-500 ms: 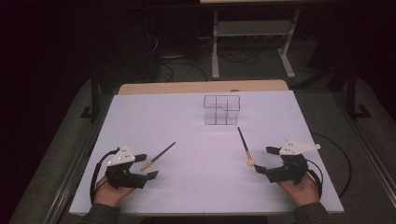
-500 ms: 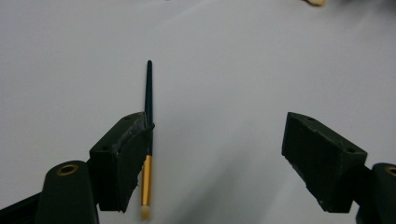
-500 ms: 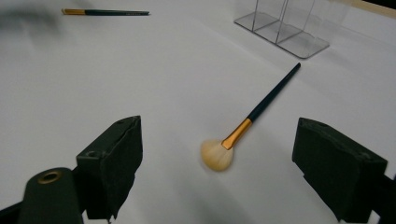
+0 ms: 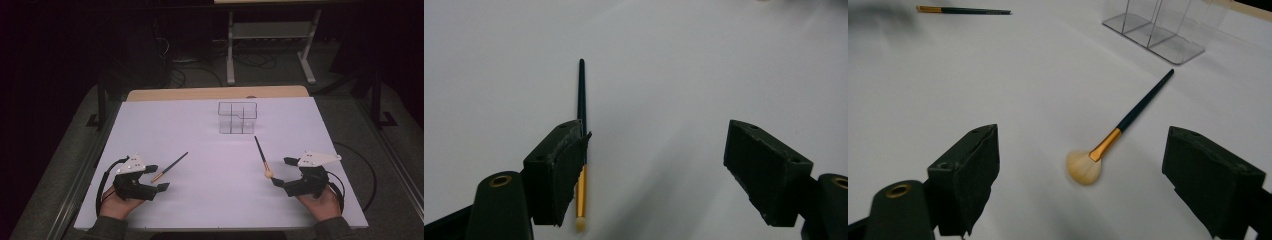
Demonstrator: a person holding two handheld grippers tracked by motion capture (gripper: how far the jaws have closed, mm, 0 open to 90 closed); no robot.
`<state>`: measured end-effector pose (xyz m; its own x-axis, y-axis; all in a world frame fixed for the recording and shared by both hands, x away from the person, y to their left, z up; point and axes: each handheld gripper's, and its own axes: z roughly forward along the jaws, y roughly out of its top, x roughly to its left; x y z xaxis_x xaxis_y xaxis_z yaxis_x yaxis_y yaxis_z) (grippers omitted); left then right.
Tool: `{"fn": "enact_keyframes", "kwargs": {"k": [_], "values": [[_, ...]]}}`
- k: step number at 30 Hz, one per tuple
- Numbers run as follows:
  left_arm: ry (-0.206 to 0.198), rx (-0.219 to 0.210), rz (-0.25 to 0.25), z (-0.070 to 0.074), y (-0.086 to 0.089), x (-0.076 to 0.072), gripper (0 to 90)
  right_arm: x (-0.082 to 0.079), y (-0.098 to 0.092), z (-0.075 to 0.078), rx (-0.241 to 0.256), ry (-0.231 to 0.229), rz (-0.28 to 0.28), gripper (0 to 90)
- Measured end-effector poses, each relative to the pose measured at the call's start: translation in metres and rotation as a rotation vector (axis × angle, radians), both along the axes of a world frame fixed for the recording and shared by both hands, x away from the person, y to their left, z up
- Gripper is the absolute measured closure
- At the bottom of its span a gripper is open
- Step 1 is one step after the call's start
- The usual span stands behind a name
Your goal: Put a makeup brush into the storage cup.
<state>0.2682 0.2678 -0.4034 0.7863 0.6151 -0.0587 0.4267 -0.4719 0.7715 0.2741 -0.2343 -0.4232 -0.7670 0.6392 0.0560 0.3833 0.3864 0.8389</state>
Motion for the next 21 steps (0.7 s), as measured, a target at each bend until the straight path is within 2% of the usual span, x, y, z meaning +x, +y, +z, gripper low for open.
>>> {"fn": "enact_keyframes", "kwargs": {"k": [3, 13, 16, 21], "values": [[-0.003, 0.013, 0.001, 0.003, 0.0, 0.001, 23.8, 0.001, 0.002, 0.0, -0.012, 0.001, 0.001, 14.3], [0.009, 0.017, -0.003, 0.012, -0.007, 0.005, 25.9, 0.002, 0.001, 0.002, -0.011, 0.001, -0.007, 14.2], [0.014, 0.044, -0.018, 0.017, -0.007, 0.008, 26.2, 0.003, 0.001, 0.001, -0.018, 0.008, -0.002, 14.2], [0.017, 0.059, -0.021, 0.028, -0.008, 0.011, 27.5, 0.003, -0.001, 0.002, -0.015, 0.012, -0.004, 14.2]]}}
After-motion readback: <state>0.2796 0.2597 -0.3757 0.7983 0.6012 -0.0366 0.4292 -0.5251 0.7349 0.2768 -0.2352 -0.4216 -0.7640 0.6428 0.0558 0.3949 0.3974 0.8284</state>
